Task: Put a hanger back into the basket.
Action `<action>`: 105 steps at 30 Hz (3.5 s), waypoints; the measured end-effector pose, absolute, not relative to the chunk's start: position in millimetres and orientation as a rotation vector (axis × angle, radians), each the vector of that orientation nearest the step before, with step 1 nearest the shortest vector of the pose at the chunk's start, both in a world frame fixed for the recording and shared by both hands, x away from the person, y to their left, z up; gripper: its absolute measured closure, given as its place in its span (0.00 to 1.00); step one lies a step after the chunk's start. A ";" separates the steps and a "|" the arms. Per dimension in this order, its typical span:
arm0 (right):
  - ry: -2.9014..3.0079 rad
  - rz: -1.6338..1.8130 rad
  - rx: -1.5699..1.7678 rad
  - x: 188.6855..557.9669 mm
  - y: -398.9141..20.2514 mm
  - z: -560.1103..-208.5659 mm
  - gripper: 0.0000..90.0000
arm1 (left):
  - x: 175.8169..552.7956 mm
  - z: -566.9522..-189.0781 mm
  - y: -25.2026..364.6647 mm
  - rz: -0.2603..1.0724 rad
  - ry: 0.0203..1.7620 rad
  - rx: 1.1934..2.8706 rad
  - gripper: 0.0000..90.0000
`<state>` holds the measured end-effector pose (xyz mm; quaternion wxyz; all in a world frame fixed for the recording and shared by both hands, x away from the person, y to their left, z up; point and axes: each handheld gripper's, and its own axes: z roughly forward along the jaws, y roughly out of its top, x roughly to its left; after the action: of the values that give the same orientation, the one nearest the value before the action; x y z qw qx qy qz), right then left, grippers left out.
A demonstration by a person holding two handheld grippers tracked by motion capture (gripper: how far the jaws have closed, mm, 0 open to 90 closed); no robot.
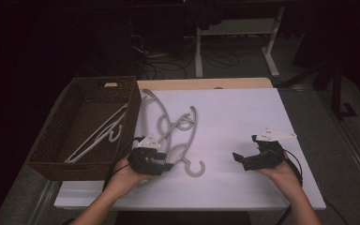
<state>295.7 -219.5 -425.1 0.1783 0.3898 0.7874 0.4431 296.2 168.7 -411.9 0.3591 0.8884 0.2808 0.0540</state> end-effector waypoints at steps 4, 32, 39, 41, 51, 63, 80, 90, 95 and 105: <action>2.226 1.253 1.103 295.6 -219.3 -424.9 0.00 | 293.4 -419.9 170.9 0.129 0.739 2.305 0.59; 2.220 1.255 1.107 295.6 -220.5 -424.7 0.00 | 288.3 -436.5 154.6 0.145 0.733 2.457 0.74; 2.219 1.258 1.107 295.6 -220.9 -424.7 0.00 | 290.6 -438.1 150.3 0.159 0.744 2.476 0.74; 2.219 1.256 1.107 295.6 -220.7 -424.7 0.00 | 291.3 -437.9 150.4 0.153 0.752 2.475 0.75; 2.219 1.258 1.106 295.2 -221.5 -424.6 0.00 | 293.5 -440.1 149.9 0.118 0.784 2.507 0.76; 2.221 1.255 1.105 295.9 -221.4 -425.0 0.00 | 303.2 -440.8 148.0 0.125 0.806 2.496 0.82; 2.225 1.255 1.106 296.2 -221.8 -425.4 0.00 | 307.9 -438.5 148.9 0.105 0.824 2.500 0.92; 2.218 1.257 1.113 296.0 -222.8 -425.2 0.00 | 309.3 -416.1 157.1 0.128 0.808 2.416 0.92; 2.211 1.264 1.118 296.5 -224.4 -425.0 0.00 | 309.8 -402.5 160.2 0.129 0.806 2.370 0.92; 2.209 1.265 1.120 296.9 -225.6 -424.9 0.00 | 317.0 -359.3 164.7 0.125 0.747 2.359 0.92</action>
<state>296.9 -225.6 -424.9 0.1791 0.3960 0.7815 0.4476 317.0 164.7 -359.3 0.3258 0.9001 0.2852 0.0476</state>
